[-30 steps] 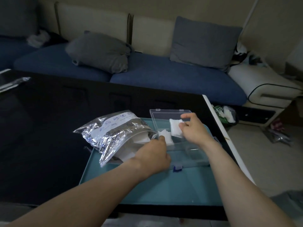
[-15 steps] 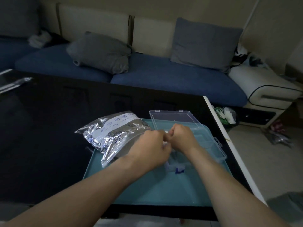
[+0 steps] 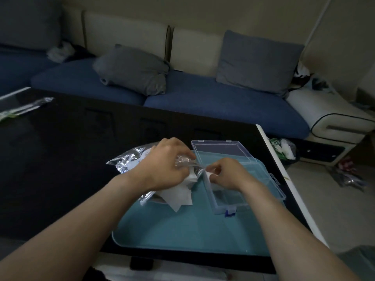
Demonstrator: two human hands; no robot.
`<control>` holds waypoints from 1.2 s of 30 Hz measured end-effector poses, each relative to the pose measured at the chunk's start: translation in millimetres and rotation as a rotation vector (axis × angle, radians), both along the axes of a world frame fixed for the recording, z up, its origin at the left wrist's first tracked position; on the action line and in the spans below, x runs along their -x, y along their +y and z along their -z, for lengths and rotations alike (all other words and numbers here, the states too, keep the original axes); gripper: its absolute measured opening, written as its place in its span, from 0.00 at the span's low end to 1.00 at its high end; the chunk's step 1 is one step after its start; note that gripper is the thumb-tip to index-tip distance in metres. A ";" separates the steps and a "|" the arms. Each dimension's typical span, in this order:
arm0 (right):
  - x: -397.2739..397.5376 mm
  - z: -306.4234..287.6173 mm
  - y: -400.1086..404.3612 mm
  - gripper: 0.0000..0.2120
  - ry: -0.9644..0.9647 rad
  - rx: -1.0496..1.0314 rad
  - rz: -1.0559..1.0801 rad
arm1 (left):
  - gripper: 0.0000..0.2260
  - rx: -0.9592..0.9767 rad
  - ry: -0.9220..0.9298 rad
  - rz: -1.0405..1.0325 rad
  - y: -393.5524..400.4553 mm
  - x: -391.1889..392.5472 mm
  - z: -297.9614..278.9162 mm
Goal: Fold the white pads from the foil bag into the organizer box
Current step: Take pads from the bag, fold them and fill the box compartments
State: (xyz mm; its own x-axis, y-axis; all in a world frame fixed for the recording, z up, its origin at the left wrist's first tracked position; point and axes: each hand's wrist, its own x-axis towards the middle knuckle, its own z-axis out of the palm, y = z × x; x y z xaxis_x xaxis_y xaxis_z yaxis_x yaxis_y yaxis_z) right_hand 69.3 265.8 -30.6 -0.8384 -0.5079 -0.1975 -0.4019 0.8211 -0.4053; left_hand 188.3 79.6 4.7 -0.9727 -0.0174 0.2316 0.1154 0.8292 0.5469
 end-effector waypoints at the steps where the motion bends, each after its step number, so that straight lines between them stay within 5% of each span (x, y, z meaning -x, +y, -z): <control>1: 0.0 0.4 -1.6 0.18 0.007 -0.011 0.005 | 0.21 0.071 -0.082 0.024 -1.1 -2.1 1.7; 5: -0.8 -3.6 0.9 0.17 0.012 -0.049 -0.011 | 0.30 0.277 -0.329 0.003 -5.9 -2.6 10.8; 13: -11.0 -9.1 8.6 0.17 -0.120 0.023 -0.038 | 0.23 0.025 -0.203 -0.069 -26.6 -1.4 19.7; 16: -17.2 -15.7 -2.4 0.18 0.084 -0.127 -0.063 | 0.26 0.028 -0.192 -0.091 -26.7 -2.8 21.3; 21: -43.5 -19.9 -22.9 0.05 0.325 0.224 -0.163 | 0.14 -0.123 -0.107 -0.235 -33.2 2.3 24.2; 25: -50.6 -23.0 -33.9 0.17 0.346 0.294 -0.221 | 0.12 -0.145 -0.105 -0.267 -33.4 2.8 24.4; 29: -57.8 -15.2 -41.2 0.35 0.234 0.067 -0.315 | 0.11 -0.166 -0.117 -0.287 -31.0 2.4 23.6; 36: -58.0 -1.1 -53.9 0.22 0.413 0.007 -0.288 | 0.11 -0.168 -0.138 -0.281 -30.4 2.4 22.5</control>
